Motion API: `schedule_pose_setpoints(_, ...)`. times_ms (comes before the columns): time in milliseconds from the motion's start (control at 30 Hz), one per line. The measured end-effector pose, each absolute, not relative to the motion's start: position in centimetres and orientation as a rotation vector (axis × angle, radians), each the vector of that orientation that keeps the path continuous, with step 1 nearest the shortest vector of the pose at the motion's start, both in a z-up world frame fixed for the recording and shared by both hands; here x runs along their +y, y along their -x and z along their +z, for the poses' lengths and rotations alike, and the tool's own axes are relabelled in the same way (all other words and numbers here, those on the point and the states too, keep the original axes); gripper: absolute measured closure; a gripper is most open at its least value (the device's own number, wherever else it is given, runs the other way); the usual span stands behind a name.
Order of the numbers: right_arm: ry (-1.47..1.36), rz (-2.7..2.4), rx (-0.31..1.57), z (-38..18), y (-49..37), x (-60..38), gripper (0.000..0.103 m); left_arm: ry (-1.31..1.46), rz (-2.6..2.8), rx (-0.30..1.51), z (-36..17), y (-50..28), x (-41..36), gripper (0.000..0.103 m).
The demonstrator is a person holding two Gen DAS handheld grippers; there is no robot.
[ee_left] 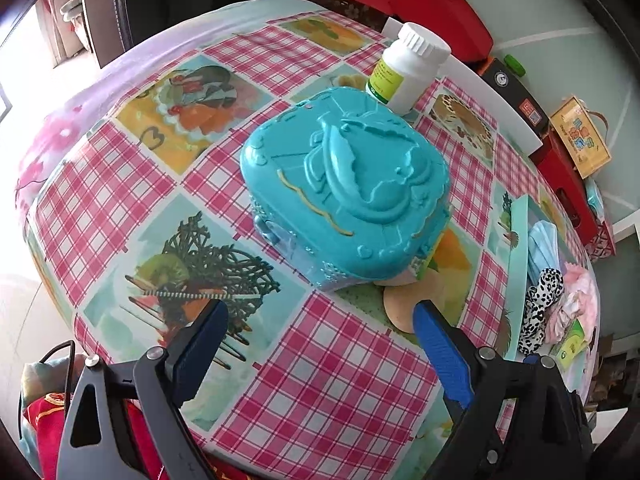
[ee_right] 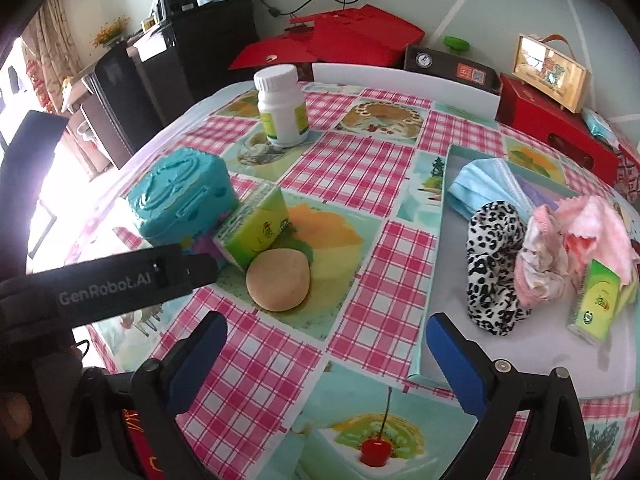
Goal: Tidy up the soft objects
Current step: 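Move the right tool toward the round beige sponge while the left tool approaches the teal box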
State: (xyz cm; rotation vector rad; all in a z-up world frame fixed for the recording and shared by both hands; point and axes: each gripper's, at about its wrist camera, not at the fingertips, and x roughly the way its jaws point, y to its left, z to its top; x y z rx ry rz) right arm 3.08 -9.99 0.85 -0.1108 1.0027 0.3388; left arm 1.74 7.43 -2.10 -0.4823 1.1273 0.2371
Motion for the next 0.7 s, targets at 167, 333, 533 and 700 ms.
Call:
schedule_pose_setpoints(167, 0.109, 0.352, 0.997, 0.8, -3.1, -9.7, 0.002, 0.469, 0.246, 1.125, -2.1, -1.8, 7.4, 0.009)
schedule_pose_setpoints(333, 0.122, 0.350, 0.997, 0.6, -3.4, -9.2, 0.003, 0.494, 0.274, 1.122, -2.5, -1.5, 7.9, 0.009)
schedule_pose_setpoints(533, 0.139, 0.360, 1.008, 0.2, -3.8, -8.7, 0.005, 0.512, 0.285, 1.130, -3.1, -1.4, 8.0, 0.009)
schedule_pose_setpoints(700, 0.160, 0.369, 1.010, -0.1, -3.9, -8.1, 0.005, 0.514, 0.293, 1.120, -3.0, -1.3, 8.1, 0.009)
